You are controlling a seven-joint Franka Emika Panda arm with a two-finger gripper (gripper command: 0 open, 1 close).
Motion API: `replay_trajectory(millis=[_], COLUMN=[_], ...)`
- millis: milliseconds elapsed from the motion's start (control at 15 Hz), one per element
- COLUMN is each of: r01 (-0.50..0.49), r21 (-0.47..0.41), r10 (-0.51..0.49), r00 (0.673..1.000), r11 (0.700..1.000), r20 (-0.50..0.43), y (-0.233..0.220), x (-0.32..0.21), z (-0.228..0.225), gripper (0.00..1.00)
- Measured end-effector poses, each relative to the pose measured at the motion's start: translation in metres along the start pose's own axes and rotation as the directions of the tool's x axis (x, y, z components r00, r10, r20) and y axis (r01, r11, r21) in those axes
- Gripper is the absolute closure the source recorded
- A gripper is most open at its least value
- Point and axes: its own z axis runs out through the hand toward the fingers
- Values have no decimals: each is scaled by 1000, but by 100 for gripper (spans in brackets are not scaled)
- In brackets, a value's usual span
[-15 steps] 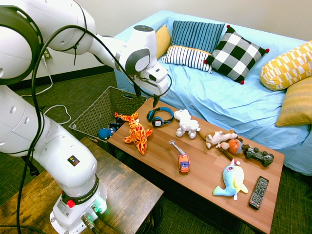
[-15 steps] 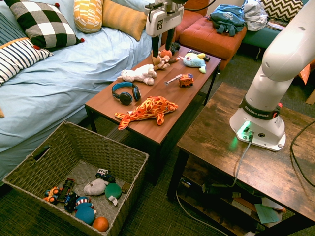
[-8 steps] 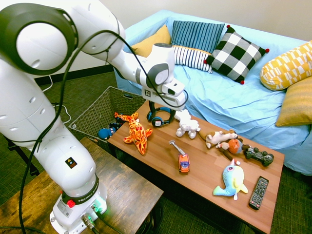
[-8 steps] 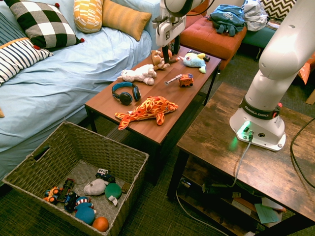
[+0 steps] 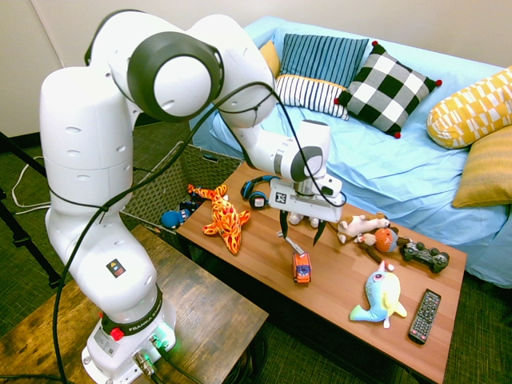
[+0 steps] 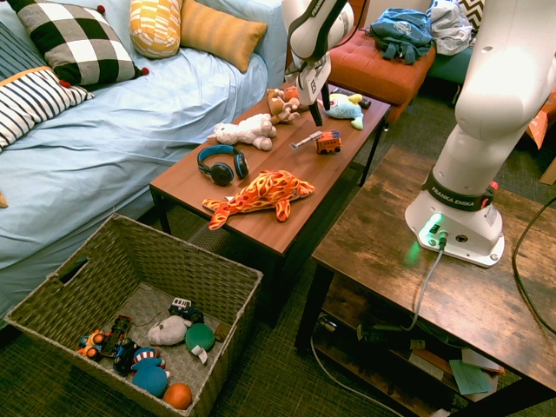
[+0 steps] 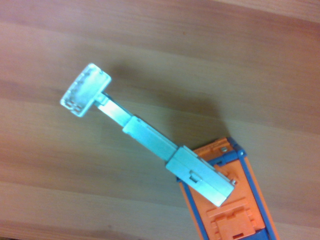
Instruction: Put the toy car in the basket
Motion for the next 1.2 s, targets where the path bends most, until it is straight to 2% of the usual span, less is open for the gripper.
replay_trajectory(millis=[333, 1000, 1067, 1200], r01=[67, 90, 87, 80], r21=[18, 10, 8, 7], r10=[-68, -91, -87, -80], r00=[994, 980, 979, 979], r11=[998, 996, 996, 997], r20=[89, 177, 186, 190], y=[2, -18, -19, -22], x=[34, 47, 49, 50], z=[34, 65, 67, 68], gripper=[0, 0, 100, 100])
